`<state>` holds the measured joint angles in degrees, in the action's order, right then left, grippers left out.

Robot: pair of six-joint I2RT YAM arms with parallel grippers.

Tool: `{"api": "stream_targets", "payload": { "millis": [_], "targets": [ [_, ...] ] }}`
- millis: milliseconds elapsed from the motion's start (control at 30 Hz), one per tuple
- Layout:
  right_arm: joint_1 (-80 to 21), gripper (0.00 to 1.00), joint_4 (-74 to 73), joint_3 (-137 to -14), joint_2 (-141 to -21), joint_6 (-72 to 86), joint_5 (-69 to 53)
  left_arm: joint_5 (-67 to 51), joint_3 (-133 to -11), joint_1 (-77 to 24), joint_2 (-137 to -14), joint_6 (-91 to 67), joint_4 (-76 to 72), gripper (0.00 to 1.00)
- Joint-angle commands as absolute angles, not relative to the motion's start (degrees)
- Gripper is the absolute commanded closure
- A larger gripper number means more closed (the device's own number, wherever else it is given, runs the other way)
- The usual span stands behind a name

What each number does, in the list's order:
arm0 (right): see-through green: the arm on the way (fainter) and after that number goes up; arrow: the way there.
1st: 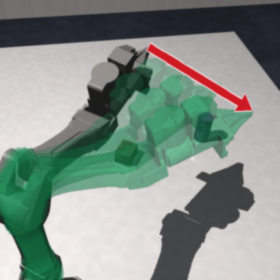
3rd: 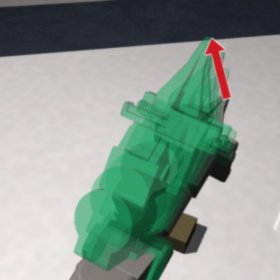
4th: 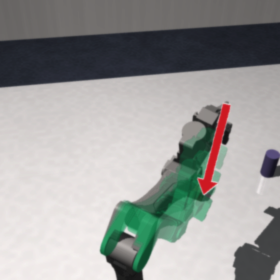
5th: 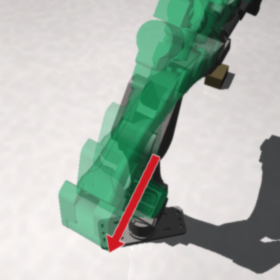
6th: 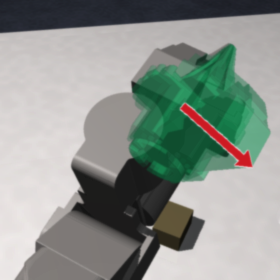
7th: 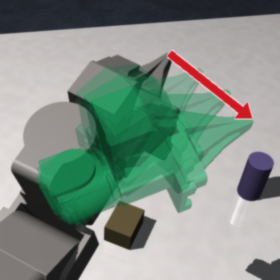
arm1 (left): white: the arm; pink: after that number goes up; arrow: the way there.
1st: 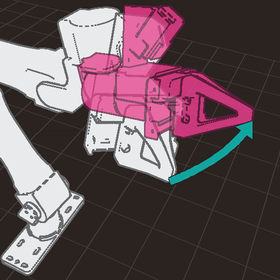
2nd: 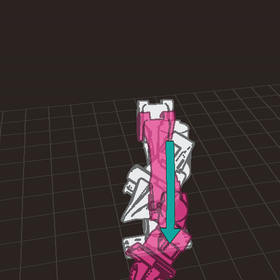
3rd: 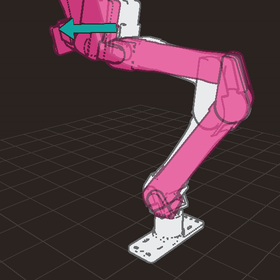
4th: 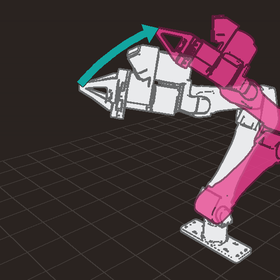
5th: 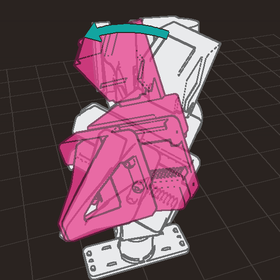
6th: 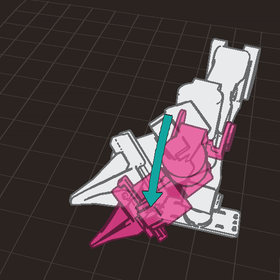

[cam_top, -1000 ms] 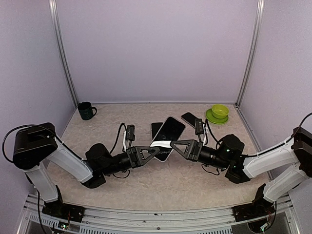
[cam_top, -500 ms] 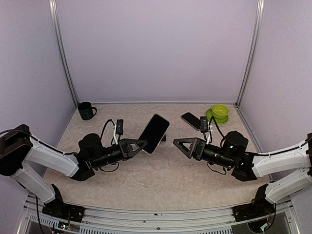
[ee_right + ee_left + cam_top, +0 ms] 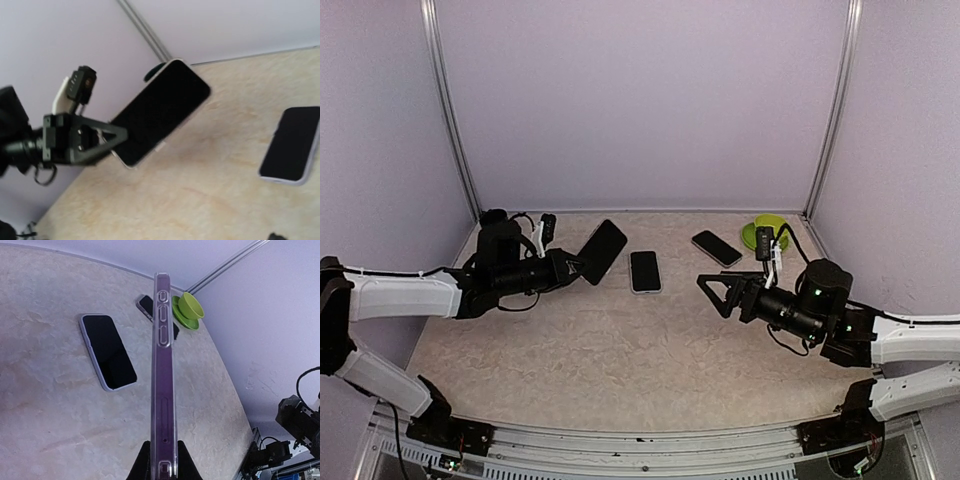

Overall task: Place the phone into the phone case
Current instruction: Place the phone with the phone case at the corner of the board.

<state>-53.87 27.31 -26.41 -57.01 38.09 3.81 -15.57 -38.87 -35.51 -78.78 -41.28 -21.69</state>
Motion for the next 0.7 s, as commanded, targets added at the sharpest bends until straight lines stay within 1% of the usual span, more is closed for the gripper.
{"api": "stream_targets", "payload": {
  "millis": [0,167,367,567,667],
  "targets": [
    [-53.4,0.08,22.1,-27.7,-54.0,33.8,7.6,-20.3,-45.0,-31.4,-79.1,-31.7,-12.4,1.0],
    [-53.3,0.07,21.6,-27.2,-52.5,32.6,7.1,-25.9,-48.7,-26.5,-81.9,-26.0,-8.8,1.0],
    [-53.2,0.07,21.4,-26.9,-51.8,31.7,6.3,-29.9,-56.0,-21.4,-87.7,-17.2,-1.2,1.0],
    [-53.1,0.07,21.2,-26.3,-50.5,30.6,6.0,-34.4,-59.0,-13.9,-94.2,-15.7,-1.7,1.0],
    [-53.1,0.08,20.7,-26.0,-49.4,30.0,6.2,-36.5,-61.7,-11.7,-98.3,-13.8,-0.7,1.0]
  ]
}}
